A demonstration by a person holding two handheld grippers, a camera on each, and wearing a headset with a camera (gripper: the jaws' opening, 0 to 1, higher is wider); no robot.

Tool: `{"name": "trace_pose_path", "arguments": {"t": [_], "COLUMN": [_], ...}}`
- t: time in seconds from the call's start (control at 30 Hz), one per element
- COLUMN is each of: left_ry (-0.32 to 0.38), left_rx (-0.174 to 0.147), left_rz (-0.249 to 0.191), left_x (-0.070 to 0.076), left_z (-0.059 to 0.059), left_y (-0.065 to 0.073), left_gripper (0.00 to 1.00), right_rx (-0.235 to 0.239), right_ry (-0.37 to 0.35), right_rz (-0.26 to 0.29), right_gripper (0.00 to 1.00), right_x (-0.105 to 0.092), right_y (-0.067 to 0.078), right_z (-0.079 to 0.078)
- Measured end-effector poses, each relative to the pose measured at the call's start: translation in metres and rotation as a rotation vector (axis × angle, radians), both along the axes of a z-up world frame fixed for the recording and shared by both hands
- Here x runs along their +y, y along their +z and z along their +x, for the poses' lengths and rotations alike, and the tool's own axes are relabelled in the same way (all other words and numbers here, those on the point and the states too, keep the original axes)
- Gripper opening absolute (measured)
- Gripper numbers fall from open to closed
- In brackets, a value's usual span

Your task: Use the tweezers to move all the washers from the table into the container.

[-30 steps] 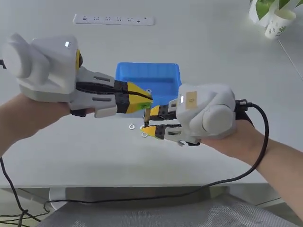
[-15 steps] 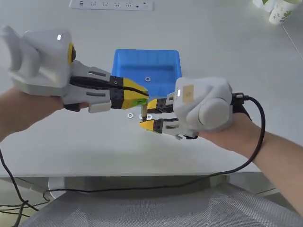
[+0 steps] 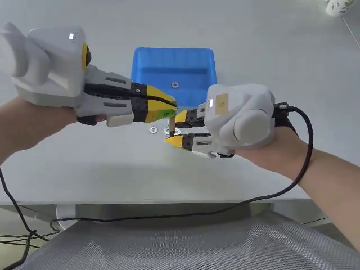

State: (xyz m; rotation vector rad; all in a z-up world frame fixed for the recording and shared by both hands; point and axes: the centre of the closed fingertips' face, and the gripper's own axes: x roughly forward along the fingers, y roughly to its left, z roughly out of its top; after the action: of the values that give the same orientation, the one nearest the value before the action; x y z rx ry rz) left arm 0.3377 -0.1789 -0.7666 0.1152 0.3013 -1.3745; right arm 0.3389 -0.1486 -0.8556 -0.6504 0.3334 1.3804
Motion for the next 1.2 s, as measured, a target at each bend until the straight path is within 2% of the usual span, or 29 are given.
{"name": "trace_pose_path", "arguments": {"t": [0.2,0.8,1.2], "left_ry": [0.005,0.012,0.005], "left_rx": [0.009,0.018,0.016], "left_rz": [0.003,0.0,0.002], "left_x": [-0.0013,-0.0001,-0.0057], "left_z": [0.003,0.009,0.002], "left_y": [-0.005,-0.0076,-0.0051], "left_gripper": [0.03,0.03,0.03], "right_rx": [0.01,0.026,0.026], "right_ry": [0.0,0.001,0.002], "right_rz": [0.001,0.009,0.012], "right_gripper": [0.16,0.16,0.16], "right_x": [-0.0004,0.0021,-0.0002], "right_y": [-0.0057,-0.0091,-0.0086], "right_z": [0.0032,0.0072,0.0023]}}
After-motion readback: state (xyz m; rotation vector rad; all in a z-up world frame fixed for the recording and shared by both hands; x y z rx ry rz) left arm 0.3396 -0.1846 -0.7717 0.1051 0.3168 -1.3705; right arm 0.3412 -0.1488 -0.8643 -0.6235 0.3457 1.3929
